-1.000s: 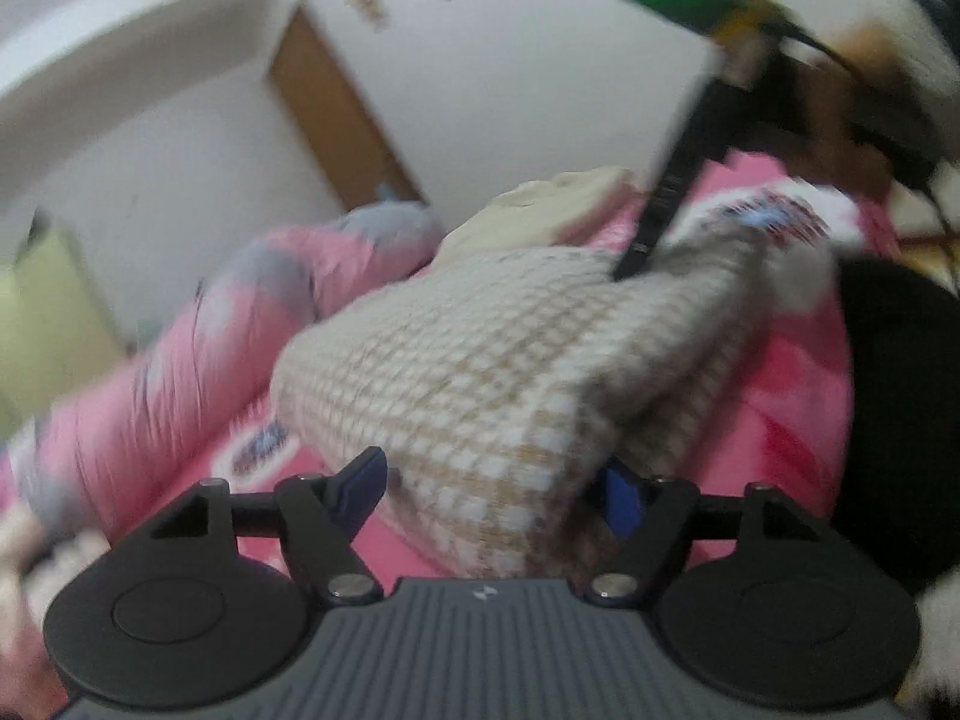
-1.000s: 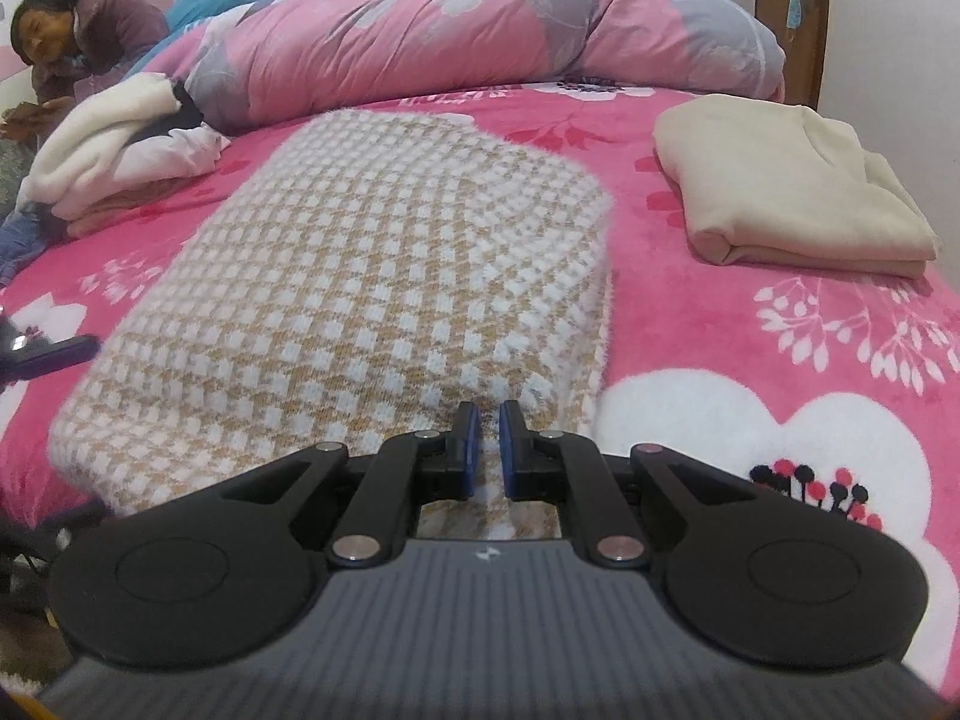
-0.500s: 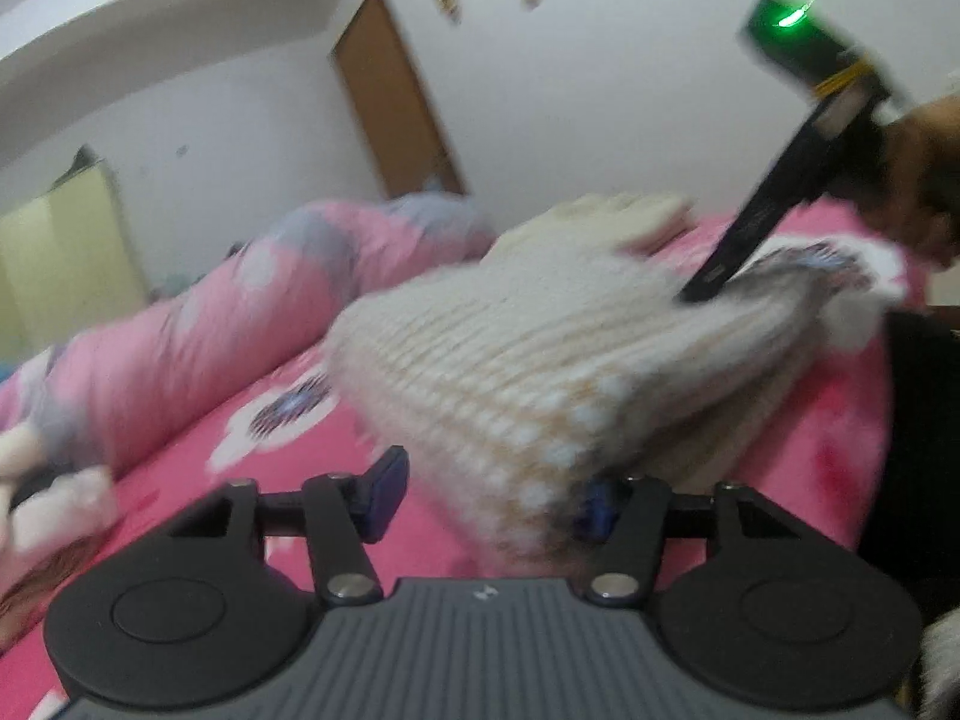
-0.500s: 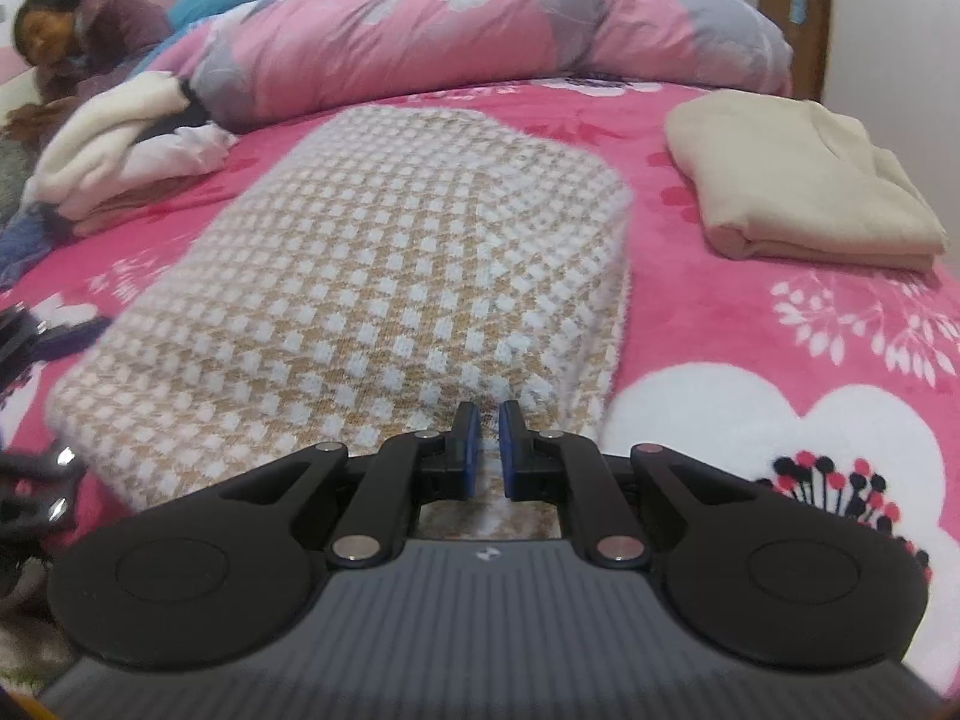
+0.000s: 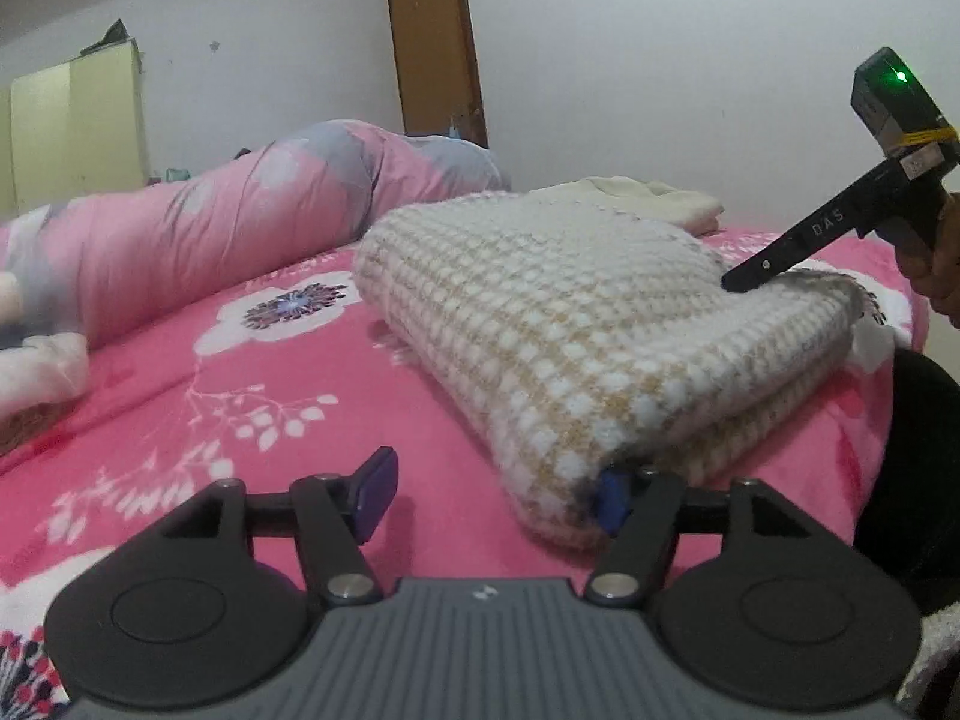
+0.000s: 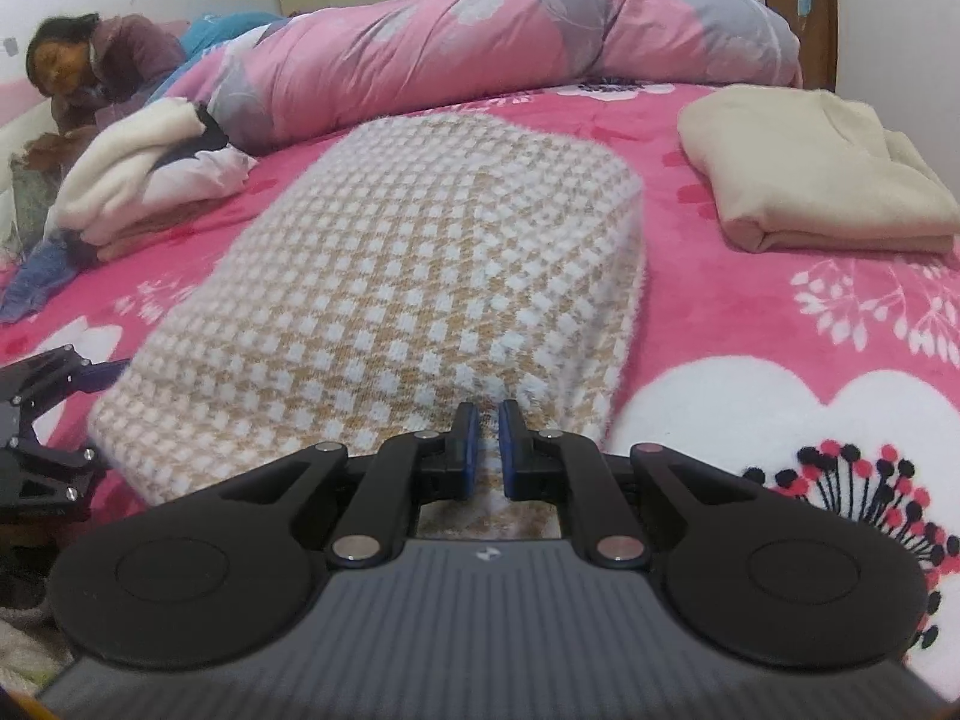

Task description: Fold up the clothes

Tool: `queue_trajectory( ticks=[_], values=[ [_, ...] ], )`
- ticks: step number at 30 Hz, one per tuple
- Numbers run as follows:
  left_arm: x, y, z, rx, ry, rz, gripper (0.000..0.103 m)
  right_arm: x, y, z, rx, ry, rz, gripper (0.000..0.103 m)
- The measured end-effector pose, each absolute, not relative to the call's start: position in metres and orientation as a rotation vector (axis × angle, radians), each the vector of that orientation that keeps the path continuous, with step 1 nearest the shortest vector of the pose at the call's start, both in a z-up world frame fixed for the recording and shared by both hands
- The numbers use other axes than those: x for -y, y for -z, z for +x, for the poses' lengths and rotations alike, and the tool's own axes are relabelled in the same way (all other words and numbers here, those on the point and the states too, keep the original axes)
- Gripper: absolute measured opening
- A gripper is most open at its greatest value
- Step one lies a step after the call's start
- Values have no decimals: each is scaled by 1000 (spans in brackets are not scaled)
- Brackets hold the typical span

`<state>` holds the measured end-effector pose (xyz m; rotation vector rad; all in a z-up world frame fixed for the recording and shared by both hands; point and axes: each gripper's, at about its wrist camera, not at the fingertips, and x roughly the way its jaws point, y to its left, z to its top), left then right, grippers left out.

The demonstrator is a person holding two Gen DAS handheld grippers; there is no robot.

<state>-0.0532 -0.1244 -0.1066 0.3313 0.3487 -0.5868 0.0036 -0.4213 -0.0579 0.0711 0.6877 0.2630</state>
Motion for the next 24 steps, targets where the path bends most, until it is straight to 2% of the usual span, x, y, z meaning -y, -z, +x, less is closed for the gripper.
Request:
queue_trajectory(
  ticks=[3,6,10,16,19,24],
  values=[
    [125,97,-65,-337,615,373,66,421,58,4,-687,-250,57,5],
    [110,88,-80,-335,653,374,70,422,59,3,-678,-251,59,5],
    [77,64,-77,-357,635,216,70,424,62,1,-663,-258,73,5],
    [96,42,-27,-383,642,43,62,424,63,0,-647,-247,99,5],
    [101,49,-6,-431,624,-12,61,421,64,-3,-635,-235,82,5],
    [62,73,45,-548,541,-206,62,431,77,-13,-543,-260,143,6]
  ],
)
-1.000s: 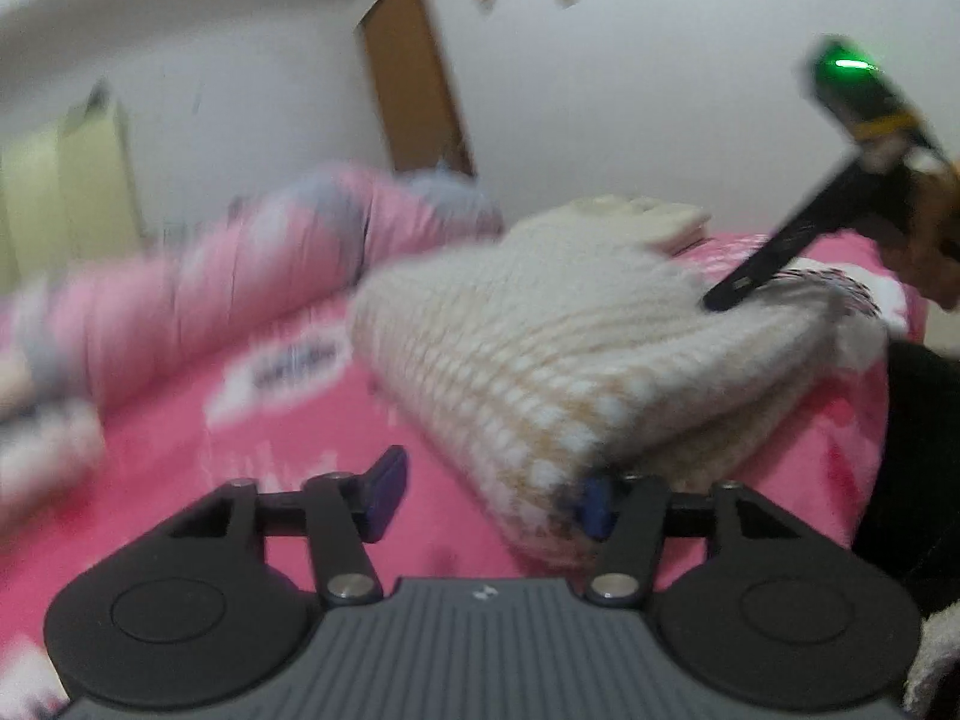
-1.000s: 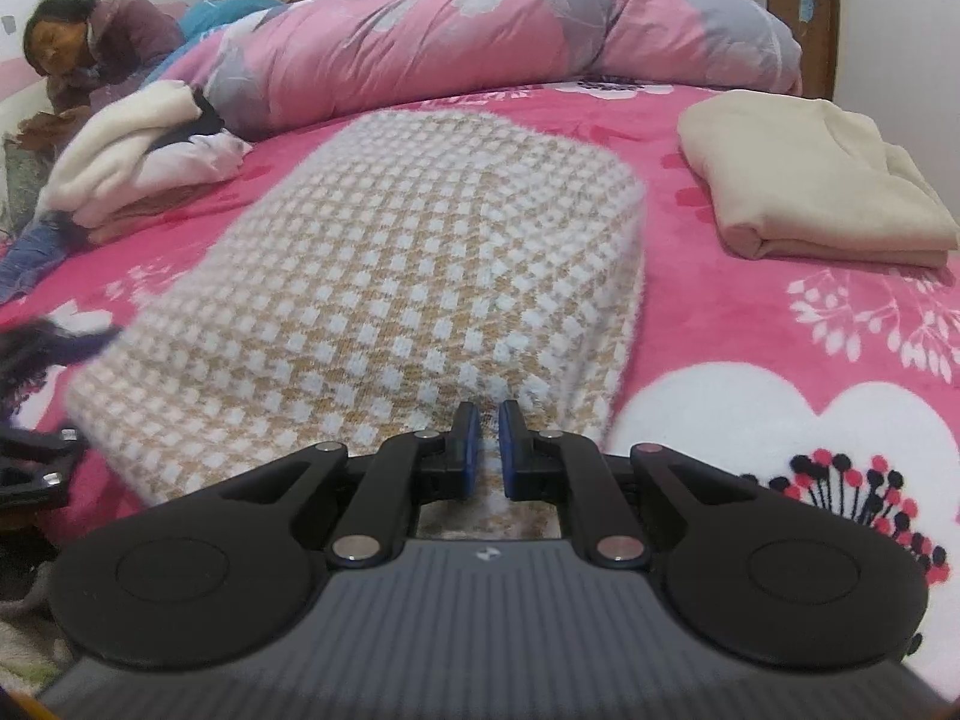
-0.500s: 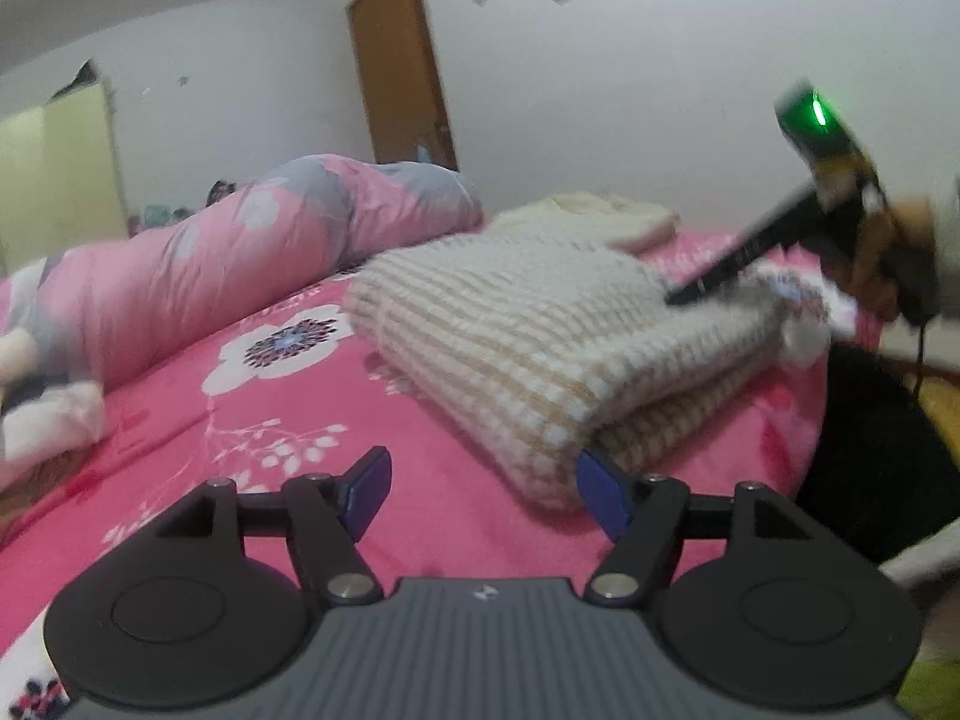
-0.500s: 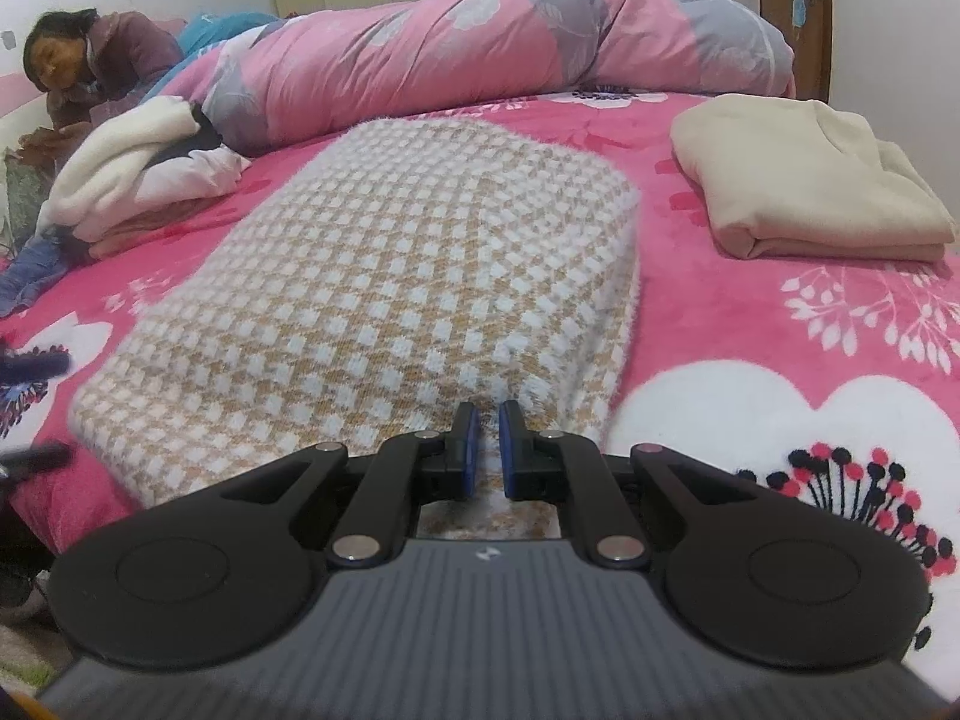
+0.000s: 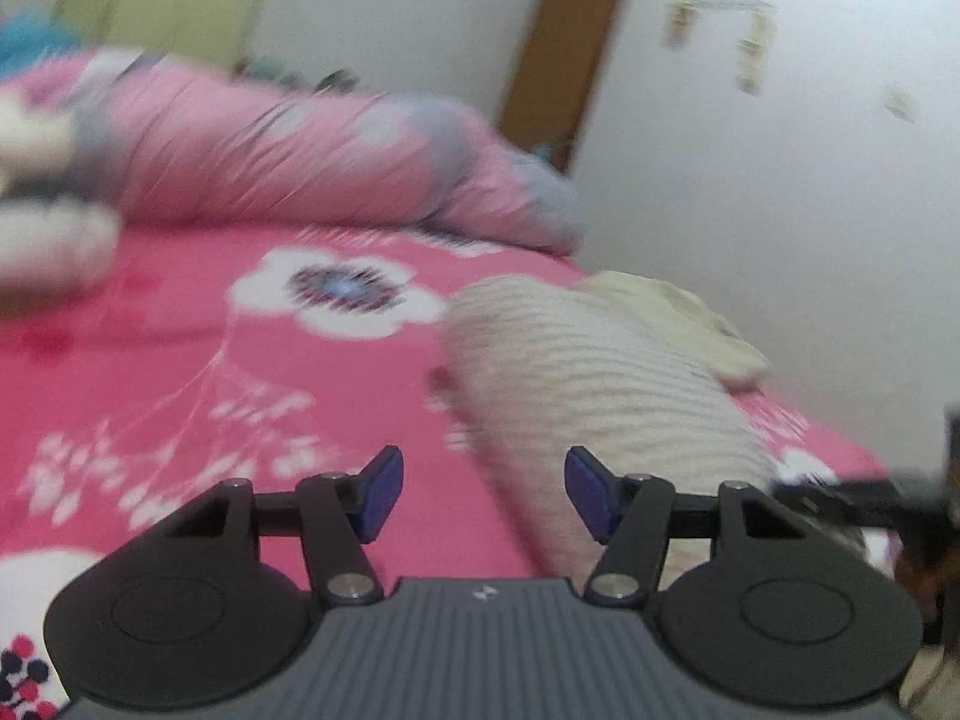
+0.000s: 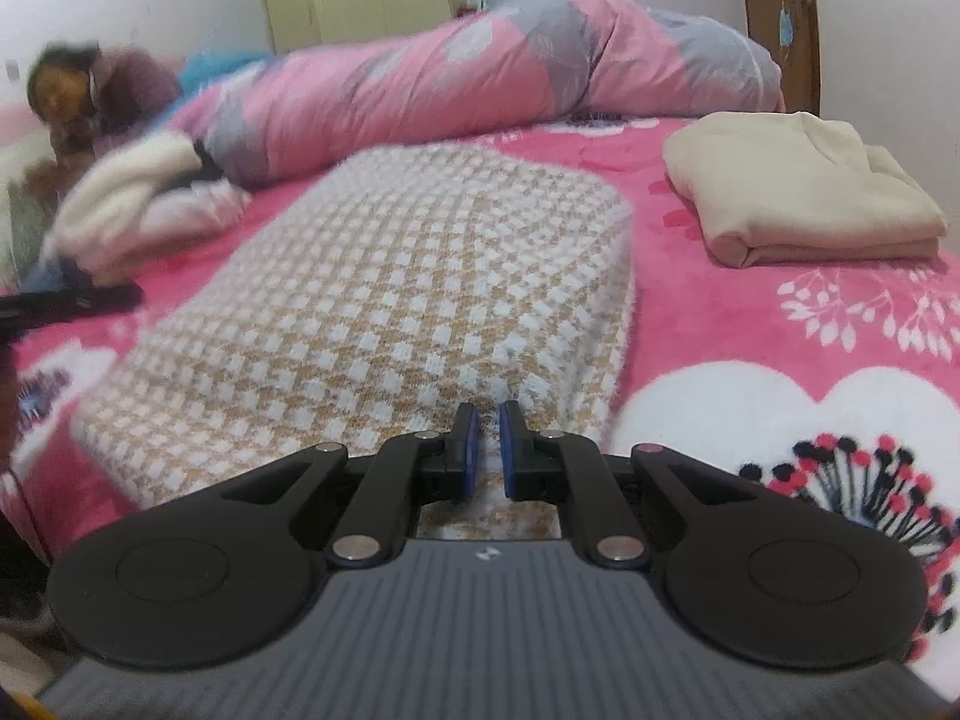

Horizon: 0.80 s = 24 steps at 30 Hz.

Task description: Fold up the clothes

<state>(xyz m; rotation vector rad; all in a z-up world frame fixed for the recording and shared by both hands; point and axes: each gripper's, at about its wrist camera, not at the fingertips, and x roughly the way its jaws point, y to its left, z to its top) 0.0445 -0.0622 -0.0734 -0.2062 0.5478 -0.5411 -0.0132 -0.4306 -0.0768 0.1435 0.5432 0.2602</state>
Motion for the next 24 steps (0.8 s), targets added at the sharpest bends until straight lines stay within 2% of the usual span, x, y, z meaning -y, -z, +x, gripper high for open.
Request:
queue_trajectory(
  ticks=[5,8,12,24],
  values=[
    [24,115,101,-680,507,-423,65,450,100,-27,-399,-308,308,7],
    [8,128,108,-653,594,-563,81,452,100,-25,-388,-322,336,7],
    [14,127,104,-637,626,-535,88,462,106,-17,-386,-365,422,7],
    [16,127,105,-641,628,-534,88,461,108,-16,-377,-364,429,7]
  ],
)
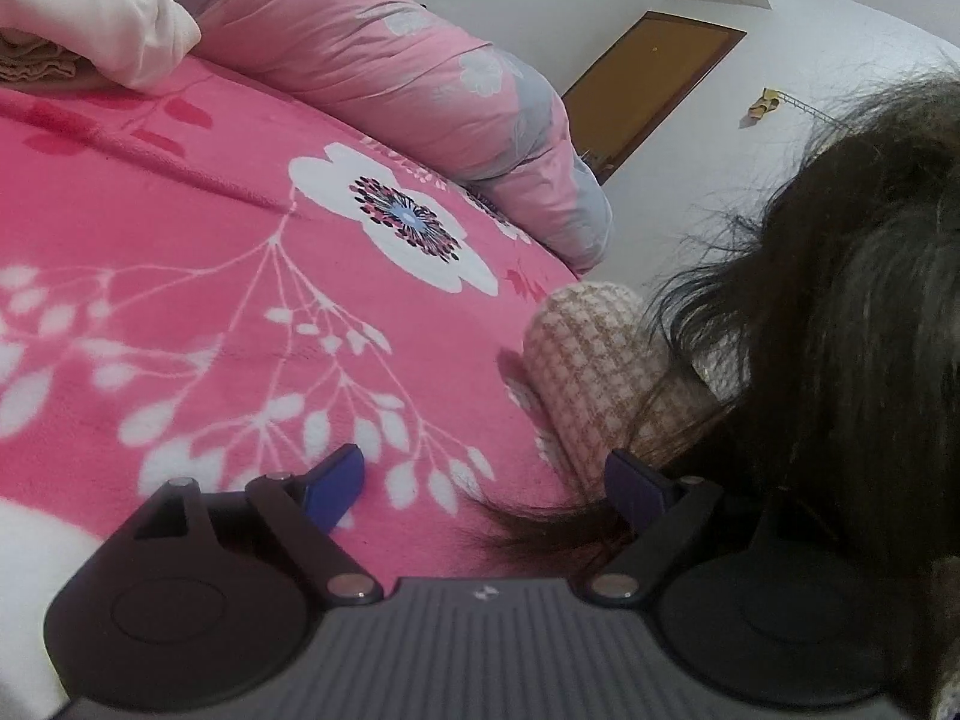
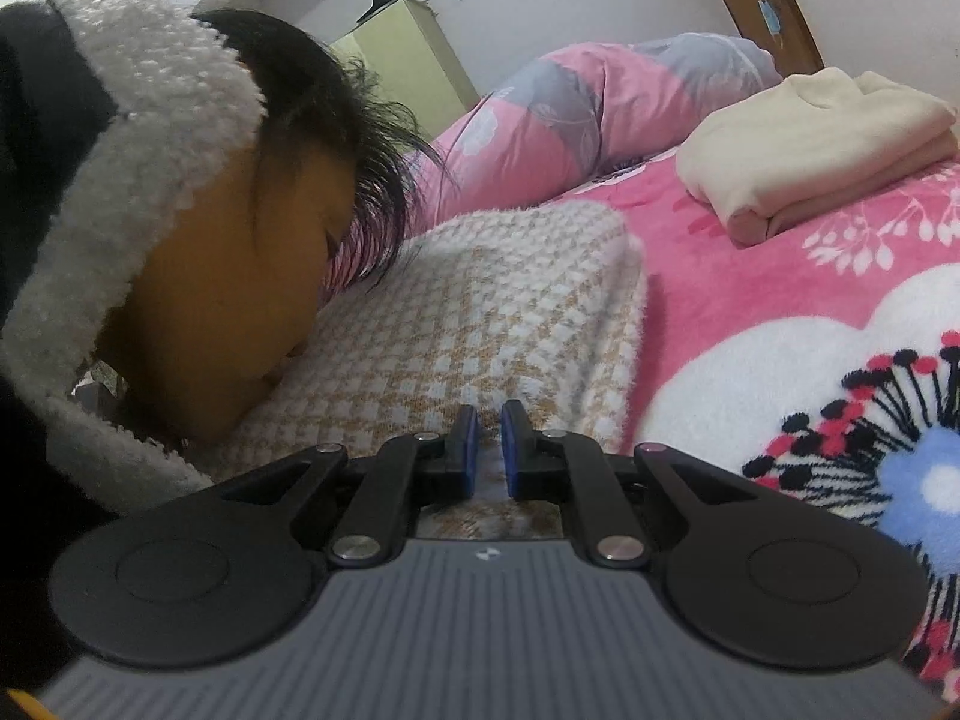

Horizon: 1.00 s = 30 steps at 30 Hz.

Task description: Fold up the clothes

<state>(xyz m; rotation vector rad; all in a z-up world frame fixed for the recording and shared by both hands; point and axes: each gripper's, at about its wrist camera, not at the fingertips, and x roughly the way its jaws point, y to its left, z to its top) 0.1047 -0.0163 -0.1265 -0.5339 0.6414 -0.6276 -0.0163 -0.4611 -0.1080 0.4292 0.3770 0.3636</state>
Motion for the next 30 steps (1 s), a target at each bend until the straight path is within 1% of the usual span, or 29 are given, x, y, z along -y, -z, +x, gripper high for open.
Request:
queue_trajectory(
  ticks=[21,27,28,30],
  values=[
    [17,124,105,-650,622,-528,89,462,108,-17,-377,-369,429,7],
    [32,100,103,-718,497,-465,88,464,108,-16,-383,-376,448,7],
    [35,94,102,-714,489,-453,88,463,107,-16,-383,-373,444,7],
    [43,75,98,-648,500,-411,88,461,106,-16,-384,-366,434,7]
  ],
)
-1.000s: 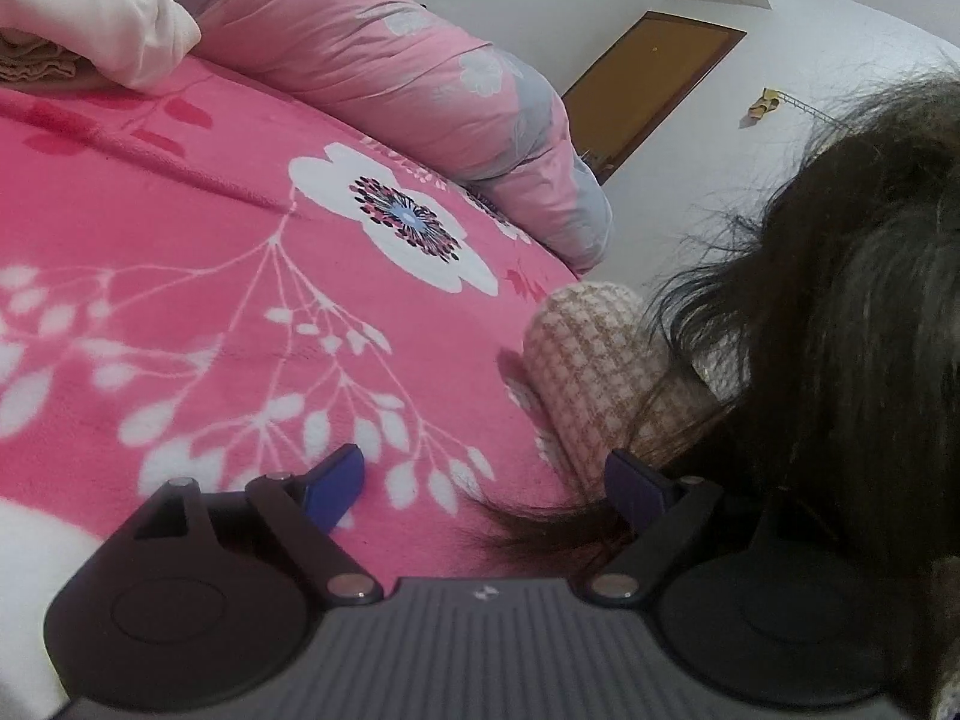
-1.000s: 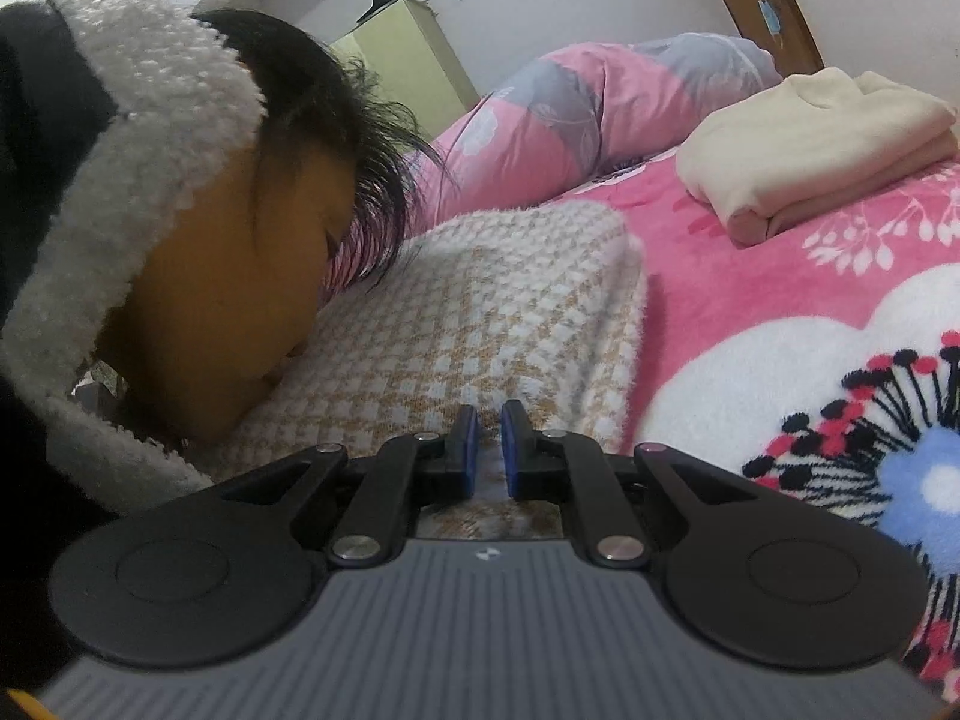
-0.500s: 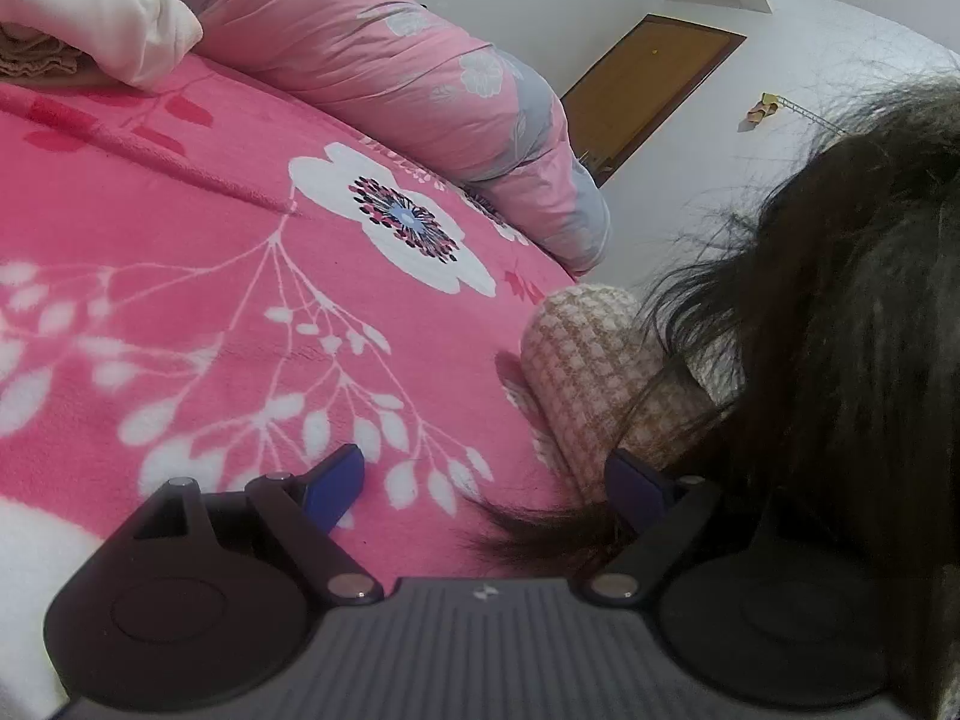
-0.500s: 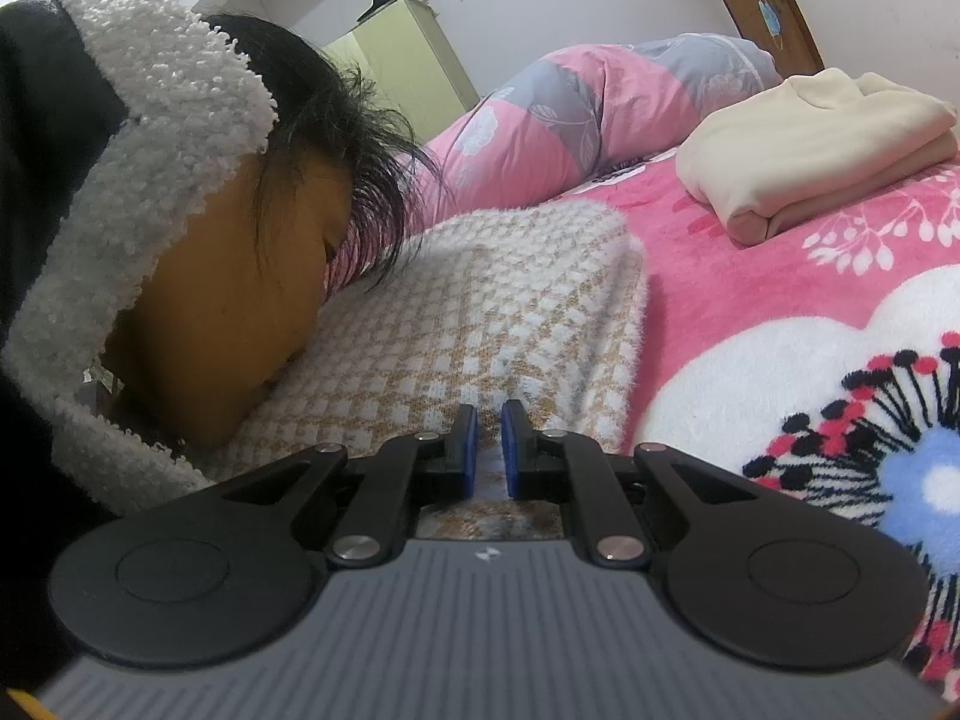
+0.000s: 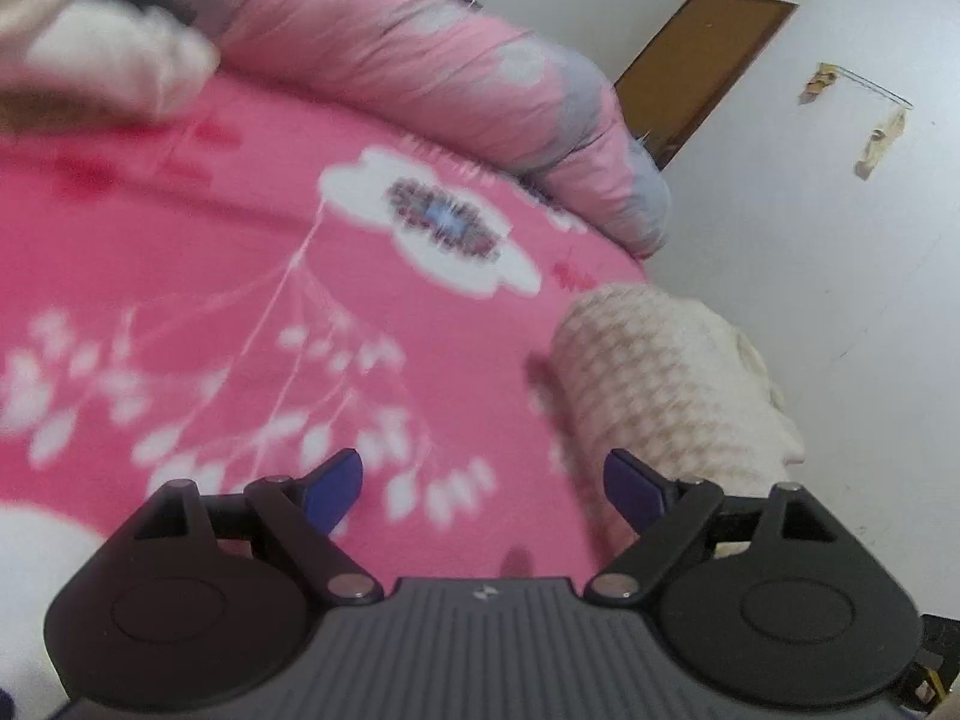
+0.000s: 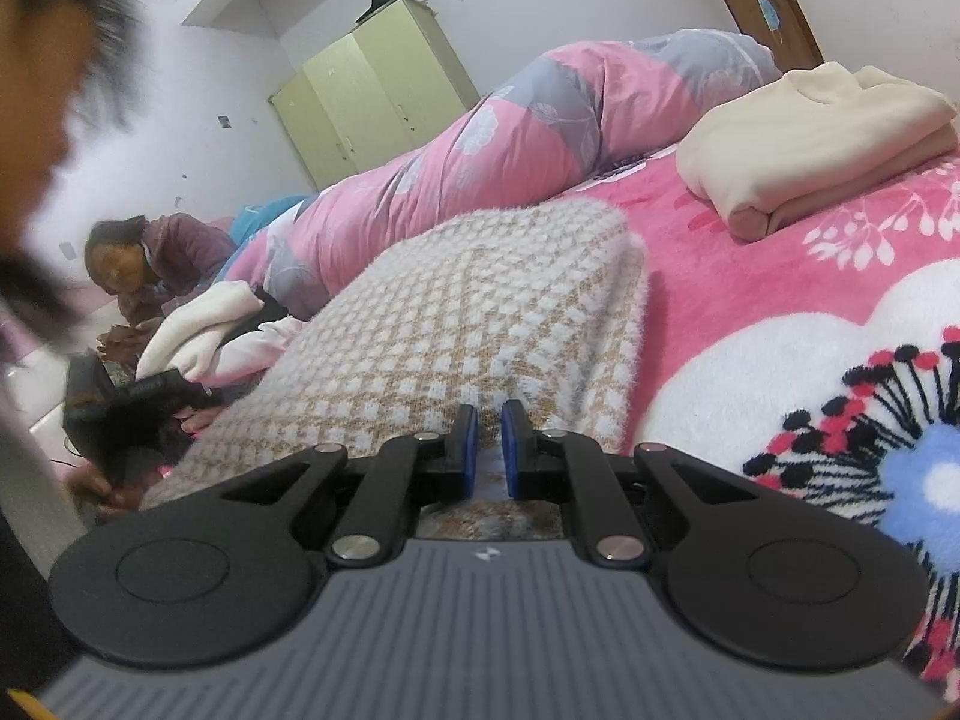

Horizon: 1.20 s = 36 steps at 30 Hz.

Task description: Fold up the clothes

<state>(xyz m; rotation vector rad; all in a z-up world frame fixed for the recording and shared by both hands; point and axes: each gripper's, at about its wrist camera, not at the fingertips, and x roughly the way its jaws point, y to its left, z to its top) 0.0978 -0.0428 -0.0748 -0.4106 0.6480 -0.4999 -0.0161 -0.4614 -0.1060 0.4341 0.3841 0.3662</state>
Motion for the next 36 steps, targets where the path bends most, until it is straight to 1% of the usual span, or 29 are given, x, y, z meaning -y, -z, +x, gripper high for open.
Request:
queue_trajectory(
  ticks=[5,6,7,8,9,10,12,13,14,15,19,21,23,24,26,27,28,29,31,33,34,35,36],
  values=[
    [87,15,89,-440,607,-247,88,455,104,-17,-385,-343,391,7],
    [101,8,90,-425,636,-200,84,454,103,-18,-384,-337,380,7],
    [115,2,91,-414,663,-152,67,452,103,-18,-383,-333,370,7],
    [130,2,94,-435,678,-105,57,452,102,-19,-383,-331,368,7],
    [145,4,98,-466,690,-59,44,452,103,-19,-382,-331,368,7],
    [160,5,101,-497,700,-12,34,452,103,-20,-382,-330,368,7],
    [182,34,114,-596,664,88,23,451,102,-21,-381,-327,363,7],
    [187,55,119,-626,654,106,24,451,102,-21,-380,-325,361,7],
    [187,71,119,-607,656,107,24,450,102,-21,-379,-323,359,7],
    [185,75,114,-579,657,116,24,450,102,-22,-378,-322,356,7],
    [186,53,119,-609,656,106,23,450,102,-23,-373,-319,352,7],
    [190,36,125,-558,650,123,24,452,103,-23,-373,-325,365,7],
    [198,21,136,-504,622,131,27,454,103,-23,-372,-330,375,7],
    [203,21,150,-533,602,122,27,454,103,-22,-372,-333,377,7],
    [215,49,180,-670,594,109,27,456,104,-22,-373,-339,389,7],
    [218,64,184,-676,603,114,27,456,104,-22,-373,-339,391,7],
    [221,66,180,-655,601,141,28,456,104,-22,-373,-339,394,7],
    [224,65,174,-632,594,174,28,456,104,-22,-373,-339,397,7],
    [225,54,176,-654,586,172,28,457,104,-22,-372,-344,404,7],
    [225,35,183,-676,574,147,28,457,104,-22,-372,-344,408,7],
    [226,26,183,-651,559,148,28,458,105,-22,-372,-347,412,7],
    [228,18,184,-618,543,154,30,458,105,-22,-371,-347,412,7],
    [234,22,192,-634,518,177,34,458,105,-22,-371,-347,413,7]
  ],
)
